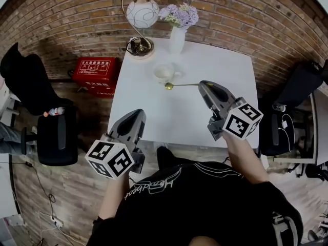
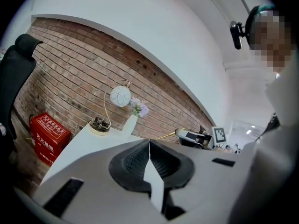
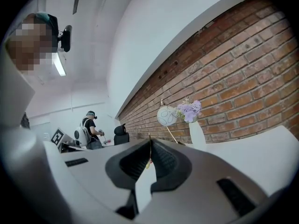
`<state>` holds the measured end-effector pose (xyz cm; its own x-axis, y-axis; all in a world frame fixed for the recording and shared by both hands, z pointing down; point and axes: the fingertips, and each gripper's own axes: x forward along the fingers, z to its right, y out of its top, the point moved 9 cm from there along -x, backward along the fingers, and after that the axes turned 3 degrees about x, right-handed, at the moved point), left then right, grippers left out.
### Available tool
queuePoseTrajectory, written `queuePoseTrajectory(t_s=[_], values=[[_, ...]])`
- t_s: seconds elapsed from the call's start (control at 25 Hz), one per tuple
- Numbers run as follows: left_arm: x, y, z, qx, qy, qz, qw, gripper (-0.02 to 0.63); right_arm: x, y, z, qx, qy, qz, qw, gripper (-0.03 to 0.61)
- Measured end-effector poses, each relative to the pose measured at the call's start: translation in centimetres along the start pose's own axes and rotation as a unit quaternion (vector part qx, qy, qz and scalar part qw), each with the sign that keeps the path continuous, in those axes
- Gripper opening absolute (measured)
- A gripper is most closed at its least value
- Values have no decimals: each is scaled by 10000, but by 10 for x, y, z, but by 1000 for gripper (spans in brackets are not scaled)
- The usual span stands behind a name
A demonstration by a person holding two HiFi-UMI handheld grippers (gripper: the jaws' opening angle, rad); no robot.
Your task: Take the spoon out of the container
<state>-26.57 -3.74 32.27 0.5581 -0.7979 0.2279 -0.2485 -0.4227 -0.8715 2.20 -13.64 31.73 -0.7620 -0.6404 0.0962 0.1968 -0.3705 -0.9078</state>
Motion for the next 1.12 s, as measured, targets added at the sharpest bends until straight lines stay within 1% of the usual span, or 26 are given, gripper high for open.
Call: queuePoseTrajectory(t_s=[0.16,0.4,0.6,0.88,1.12], values=[[-4,-4,15,64,-123,-32,9999,6,-18,-13,-13,178,66,-62,9998,0],[-8,-17,42,158,-226,-51,9996,5,-50,-32,-23,298,229,-80,9993,0],[-4,-17,45,206,-260,-117,9994,5,-57,-34,-22,333,190,-102,9992,0],[0,-21,48,222,-286,-189,9992,6,-63,-36,-20,245,112,-130,9996,0],[2,-18,50,261,-304,-159,9991,5,-66,-35,-20,210,108,-123,9996,0]])
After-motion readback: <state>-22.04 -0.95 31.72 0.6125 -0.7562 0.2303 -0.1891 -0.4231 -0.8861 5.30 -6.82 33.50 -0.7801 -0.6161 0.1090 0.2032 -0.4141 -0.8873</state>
